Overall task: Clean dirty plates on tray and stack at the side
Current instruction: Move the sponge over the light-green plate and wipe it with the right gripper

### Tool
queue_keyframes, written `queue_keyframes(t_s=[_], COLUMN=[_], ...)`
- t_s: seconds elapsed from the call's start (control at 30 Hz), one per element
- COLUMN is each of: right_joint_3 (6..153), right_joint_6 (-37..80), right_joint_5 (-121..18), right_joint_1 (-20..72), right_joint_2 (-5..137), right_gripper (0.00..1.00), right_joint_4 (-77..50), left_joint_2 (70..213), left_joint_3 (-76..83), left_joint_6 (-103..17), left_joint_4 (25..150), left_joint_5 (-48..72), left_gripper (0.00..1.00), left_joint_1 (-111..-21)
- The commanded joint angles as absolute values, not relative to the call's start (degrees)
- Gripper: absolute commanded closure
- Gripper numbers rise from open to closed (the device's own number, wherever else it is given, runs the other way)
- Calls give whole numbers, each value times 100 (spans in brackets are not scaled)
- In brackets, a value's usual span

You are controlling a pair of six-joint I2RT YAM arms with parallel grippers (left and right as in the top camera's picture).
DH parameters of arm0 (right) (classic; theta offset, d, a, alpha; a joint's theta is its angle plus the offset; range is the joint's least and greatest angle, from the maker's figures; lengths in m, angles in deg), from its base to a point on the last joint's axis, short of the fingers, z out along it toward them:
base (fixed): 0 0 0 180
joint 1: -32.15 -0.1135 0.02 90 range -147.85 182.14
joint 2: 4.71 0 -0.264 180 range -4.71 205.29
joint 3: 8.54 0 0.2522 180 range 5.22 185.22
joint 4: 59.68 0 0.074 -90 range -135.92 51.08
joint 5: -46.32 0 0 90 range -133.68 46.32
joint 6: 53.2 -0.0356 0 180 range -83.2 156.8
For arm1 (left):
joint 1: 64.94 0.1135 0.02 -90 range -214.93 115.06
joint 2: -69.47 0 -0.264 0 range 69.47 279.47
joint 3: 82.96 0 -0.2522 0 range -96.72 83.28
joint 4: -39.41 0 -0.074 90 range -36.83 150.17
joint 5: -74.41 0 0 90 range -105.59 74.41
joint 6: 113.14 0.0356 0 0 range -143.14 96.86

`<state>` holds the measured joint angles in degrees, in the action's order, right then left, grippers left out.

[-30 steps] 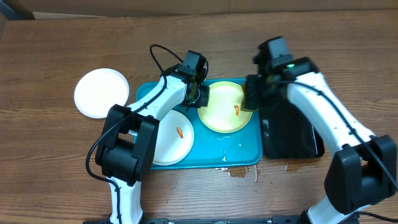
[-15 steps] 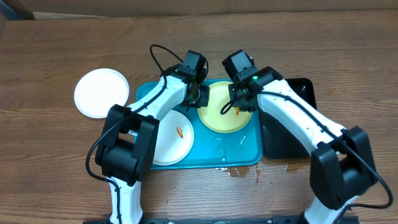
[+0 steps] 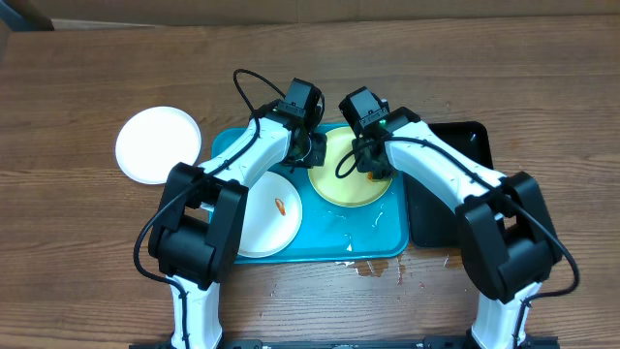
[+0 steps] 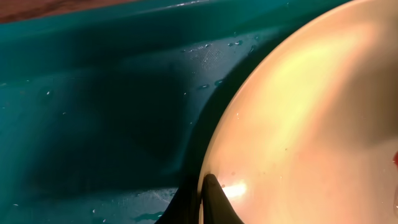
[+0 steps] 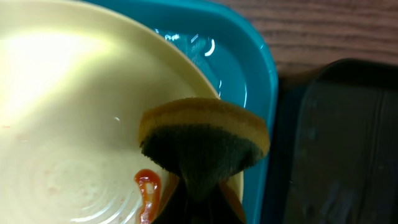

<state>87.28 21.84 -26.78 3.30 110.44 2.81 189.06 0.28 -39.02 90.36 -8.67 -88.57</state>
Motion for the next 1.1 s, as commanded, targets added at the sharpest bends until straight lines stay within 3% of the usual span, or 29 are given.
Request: queue_keyframes(t_s=[0.0, 0.83, 1.07], right_joint_3=[8844, 8842, 8853], right_joint_6=[2188, 1852, 1856], right_joint_5=[-2573, -3751, -4614], right_joint_1=[383, 383, 383], right_joint_2=[11197, 11341, 11466], right_gripper=[96, 96, 96], right_joint_4=[359, 510, 311], left_joint_2=[19000, 19000, 19000], left_joint_3=[52, 52, 52], left_joint_6=[-3837, -3837, -3837], left_joint_4=[9040, 9031, 9031], left_joint_5=[-909, -911, -911], left_gripper=[96, 96, 96], left_joint_1=[-8897, -8897, -8897])
